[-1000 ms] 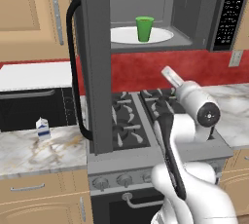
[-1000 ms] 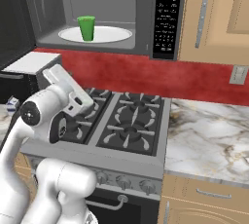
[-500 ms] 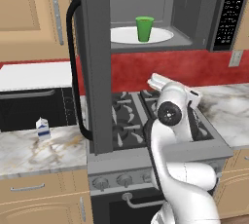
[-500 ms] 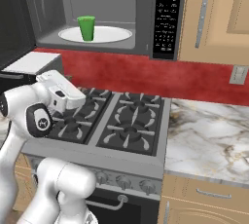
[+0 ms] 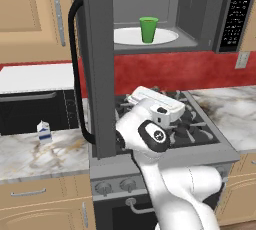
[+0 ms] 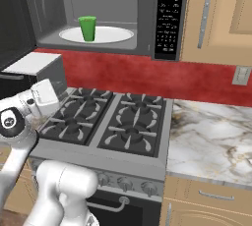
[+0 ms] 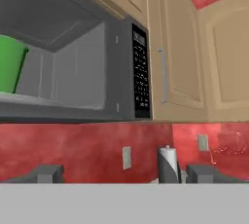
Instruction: Place the microwavable item in the microwave. Then, close the microwave door and press the start button.
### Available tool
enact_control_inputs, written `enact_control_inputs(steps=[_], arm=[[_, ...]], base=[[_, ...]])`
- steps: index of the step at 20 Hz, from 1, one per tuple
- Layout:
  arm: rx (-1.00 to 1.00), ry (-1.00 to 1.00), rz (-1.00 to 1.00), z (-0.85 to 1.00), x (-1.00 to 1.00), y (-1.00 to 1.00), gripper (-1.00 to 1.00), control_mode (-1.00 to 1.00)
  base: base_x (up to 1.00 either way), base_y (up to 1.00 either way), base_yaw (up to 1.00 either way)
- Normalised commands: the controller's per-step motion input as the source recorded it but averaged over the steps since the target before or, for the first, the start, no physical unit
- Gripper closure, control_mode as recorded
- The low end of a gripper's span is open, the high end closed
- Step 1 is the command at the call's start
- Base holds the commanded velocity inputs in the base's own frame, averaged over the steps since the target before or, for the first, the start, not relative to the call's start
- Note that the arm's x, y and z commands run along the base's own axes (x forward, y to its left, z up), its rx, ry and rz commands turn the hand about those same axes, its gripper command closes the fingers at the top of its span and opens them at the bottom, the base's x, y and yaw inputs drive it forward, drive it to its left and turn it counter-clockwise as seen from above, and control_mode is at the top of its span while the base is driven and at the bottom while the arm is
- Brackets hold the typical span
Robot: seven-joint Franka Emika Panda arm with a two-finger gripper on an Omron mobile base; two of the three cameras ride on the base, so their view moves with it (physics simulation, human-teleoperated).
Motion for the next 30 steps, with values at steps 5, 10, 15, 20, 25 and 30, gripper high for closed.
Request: enact_control_inputs(steps=[5, 10, 15, 20, 25, 30], arm=[[-0.41, -0.28, -0.15, -0.45, -0.28, 0.00, -1.00, -1.00], [-0.22, -0.35, -0.06, 0.02, -0.80, 0.21, -1.00, -1.00], [-0.14, -0.14, 0.05, 0.28, -0.95, 0.79, -1.00, -1.00], [-0.05, 0.00, 0.13, 0.18, -0.74, 0.94, -1.00, -1.00], [0.00, 0.00, 0.13, 0.02, -0.40, 0.78, -1.00, -1.00], [0.05, 0.00, 0.07, 0.06, -0.02, 0.43, -1.00, -1.00]], base=[[0.00, 0.00, 0.00], [0.00, 0.00, 0.00], [0.00, 0.00, 0.00], [0.00, 0.00, 0.00], [0.00, 0.00, 0.00], [0.00, 0.00, 0.00]])
